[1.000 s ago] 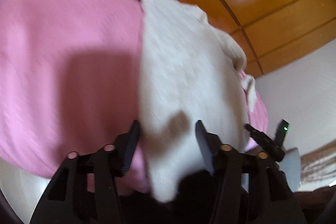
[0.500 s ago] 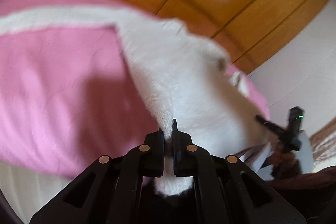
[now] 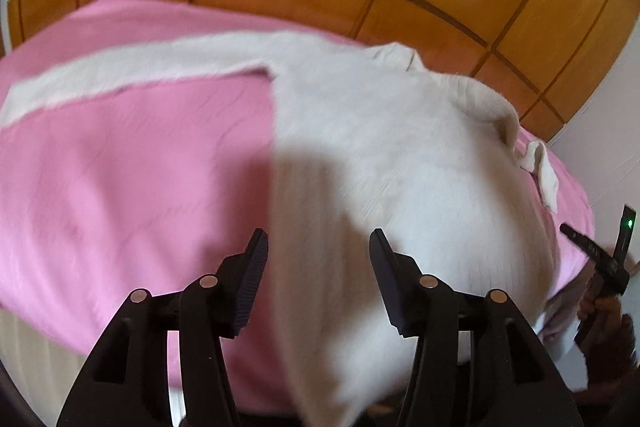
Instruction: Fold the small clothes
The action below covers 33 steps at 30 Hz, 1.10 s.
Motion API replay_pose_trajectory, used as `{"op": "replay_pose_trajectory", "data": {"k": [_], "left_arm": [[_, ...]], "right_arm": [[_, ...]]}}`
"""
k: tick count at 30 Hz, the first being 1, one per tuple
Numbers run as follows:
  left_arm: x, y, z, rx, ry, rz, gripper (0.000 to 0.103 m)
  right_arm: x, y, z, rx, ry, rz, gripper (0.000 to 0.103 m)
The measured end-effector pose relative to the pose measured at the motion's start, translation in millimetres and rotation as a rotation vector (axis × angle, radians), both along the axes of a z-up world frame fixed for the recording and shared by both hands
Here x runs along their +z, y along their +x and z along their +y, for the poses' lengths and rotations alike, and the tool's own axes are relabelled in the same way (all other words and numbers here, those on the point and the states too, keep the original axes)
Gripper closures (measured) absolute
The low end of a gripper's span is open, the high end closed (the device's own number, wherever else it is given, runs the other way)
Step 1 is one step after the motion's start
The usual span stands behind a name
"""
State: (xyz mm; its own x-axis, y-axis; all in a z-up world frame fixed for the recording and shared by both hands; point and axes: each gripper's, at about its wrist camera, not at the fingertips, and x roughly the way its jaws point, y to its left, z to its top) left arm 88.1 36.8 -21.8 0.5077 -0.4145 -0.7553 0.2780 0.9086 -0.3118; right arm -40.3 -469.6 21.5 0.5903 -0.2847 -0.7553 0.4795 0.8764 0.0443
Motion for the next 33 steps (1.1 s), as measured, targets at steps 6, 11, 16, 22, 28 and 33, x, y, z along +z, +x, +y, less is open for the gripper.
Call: {"op": "replay_pose_trajectory", "data": {"k": [6, 11, 16, 22, 28, 33], "left_arm": [[-11.3, 33.4, -72.2, -0.074, -0.021, -0.035, 0.047], [-18.5, 57.3, -111.7, -0.092, 0.033, -0.076, 0.047], [-33.1, 82.4, -129.1, -0.070, 0.139, -0.128, 0.047], [-51.9, 100.8, -130.9, -0.067, 0.120, -0.097, 0.036], [-52.0, 103.8, -127.2, -0.076, 0.100, -0.087, 0.035], [-50.2, 104.7, -129.8, -0.092, 0.123, -0.082, 0.032]], "right_arm": [[-32.1, 53.8, -52.7, -0.107, -0.131, 0.090, 0.038], [-38.8, 74.1, -84.6, -0.163, -0.162, 0.157, 0.090], [31.0, 44.3, -92.1, -0.166, -0.248, 0.033, 0.091], [113.4, 27.5, -125.5, -0.263, -0.418, -0.007, 0.092], [115.7, 62.6, -207.9, -0.429, -0.484, 0.121, 0.093], [96.3, 92.4, -258.9, -0.539, -0.364, 0.180, 0.093]]}}
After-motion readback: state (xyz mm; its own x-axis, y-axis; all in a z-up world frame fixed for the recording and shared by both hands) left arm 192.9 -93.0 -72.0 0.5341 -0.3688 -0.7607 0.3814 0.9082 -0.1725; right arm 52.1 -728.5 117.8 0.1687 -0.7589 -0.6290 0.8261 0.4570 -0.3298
